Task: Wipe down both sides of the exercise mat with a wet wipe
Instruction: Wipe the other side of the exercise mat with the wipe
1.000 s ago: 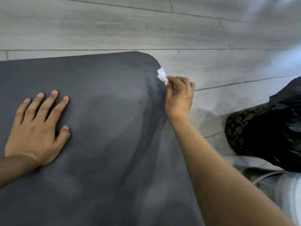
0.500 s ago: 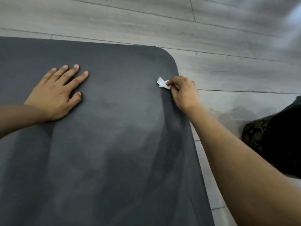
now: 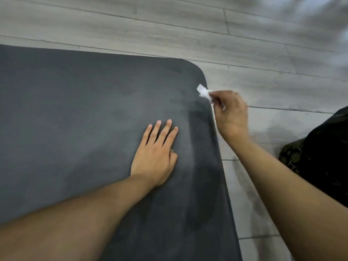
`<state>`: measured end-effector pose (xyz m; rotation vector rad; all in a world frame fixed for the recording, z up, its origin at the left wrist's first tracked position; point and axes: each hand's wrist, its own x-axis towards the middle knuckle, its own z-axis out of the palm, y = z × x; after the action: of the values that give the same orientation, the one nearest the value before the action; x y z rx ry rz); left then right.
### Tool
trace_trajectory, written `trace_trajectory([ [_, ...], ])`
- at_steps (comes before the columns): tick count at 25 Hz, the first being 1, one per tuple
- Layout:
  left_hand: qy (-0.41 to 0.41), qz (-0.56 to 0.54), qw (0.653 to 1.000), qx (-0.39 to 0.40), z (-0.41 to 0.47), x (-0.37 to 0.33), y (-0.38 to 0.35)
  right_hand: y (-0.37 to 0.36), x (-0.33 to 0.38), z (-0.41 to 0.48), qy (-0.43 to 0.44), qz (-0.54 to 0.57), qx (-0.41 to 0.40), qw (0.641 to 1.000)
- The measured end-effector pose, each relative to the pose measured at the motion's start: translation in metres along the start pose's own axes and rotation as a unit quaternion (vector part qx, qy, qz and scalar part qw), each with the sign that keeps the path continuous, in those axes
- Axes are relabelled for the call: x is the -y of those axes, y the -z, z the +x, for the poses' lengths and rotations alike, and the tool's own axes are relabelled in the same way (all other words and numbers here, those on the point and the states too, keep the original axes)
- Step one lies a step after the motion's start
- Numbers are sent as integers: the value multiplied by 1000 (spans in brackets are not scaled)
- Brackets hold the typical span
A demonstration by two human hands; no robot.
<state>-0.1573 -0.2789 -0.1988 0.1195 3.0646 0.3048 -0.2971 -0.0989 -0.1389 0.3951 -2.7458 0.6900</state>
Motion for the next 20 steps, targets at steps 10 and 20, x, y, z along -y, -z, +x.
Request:
trace_trajectory([
  [10, -8, 19, 1000, -7, 5, 2, -2, -3, 5, -109, 19, 50, 71, 996],
  [20, -4, 15, 1000, -15, 2, 2, -4, 1, 11, -26, -2, -23, 71, 997],
])
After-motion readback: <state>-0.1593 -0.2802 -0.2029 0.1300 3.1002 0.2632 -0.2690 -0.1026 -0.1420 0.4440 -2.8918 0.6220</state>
